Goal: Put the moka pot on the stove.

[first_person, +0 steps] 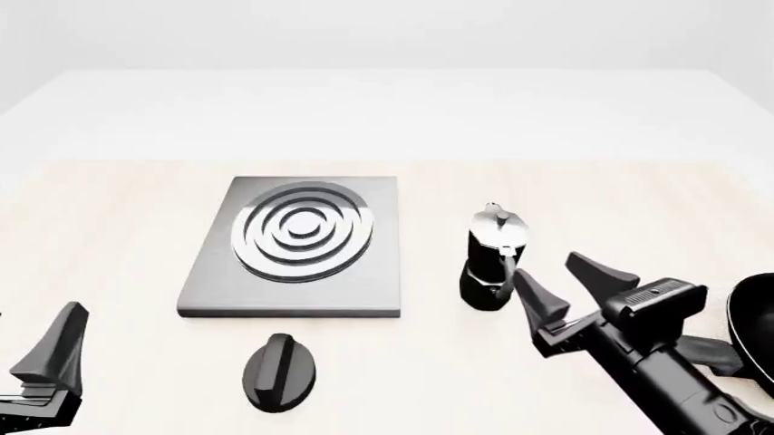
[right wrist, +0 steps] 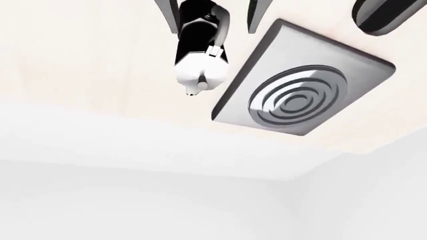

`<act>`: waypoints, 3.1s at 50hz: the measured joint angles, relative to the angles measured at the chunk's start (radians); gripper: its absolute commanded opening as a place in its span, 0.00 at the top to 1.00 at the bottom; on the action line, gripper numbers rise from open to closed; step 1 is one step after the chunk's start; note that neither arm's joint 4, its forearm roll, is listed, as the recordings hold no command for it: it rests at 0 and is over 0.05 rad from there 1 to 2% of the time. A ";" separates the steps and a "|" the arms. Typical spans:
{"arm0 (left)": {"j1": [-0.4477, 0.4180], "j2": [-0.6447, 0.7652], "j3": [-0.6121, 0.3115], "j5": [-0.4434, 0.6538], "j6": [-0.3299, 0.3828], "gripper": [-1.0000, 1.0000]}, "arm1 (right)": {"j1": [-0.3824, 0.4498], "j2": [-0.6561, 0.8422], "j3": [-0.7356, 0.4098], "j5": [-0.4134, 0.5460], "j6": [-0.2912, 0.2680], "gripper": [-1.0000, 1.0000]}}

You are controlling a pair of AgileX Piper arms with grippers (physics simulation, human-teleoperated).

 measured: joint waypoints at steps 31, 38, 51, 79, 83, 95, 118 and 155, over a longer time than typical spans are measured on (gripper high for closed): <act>0.000 0.000 0.000 0.000 0.000 0.00 | -0.001 0.124 -0.047 -0.045 0.027 0.00; 0.000 0.000 0.000 0.000 0.000 0.00 | 0.002 0.143 -0.058 -0.046 0.033 0.00; 0.000 0.000 0.000 0.000 0.000 0.00 | 0.008 0.179 -0.079 -0.048 0.044 0.00; 0.000 0.000 0.000 0.000 0.000 0.00 | 0.019 0.262 -0.116 -0.048 0.059 0.00; 0.000 0.000 0.000 0.000 0.000 0.00 | 0.021 0.273 -0.120 -0.048 0.062 0.00; 0.000 0.000 0.000 0.000 0.000 0.00 | 0.027 0.308 -0.134 -0.048 0.067 0.00; 0.000 0.000 0.000 0.000 0.000 0.00 | 0.039 0.350 -0.152 -0.048 0.060 1.00; 0.000 0.000 0.000 0.000 0.000 0.00 | 0.021 0.048 -0.113 0.120 -0.066 1.00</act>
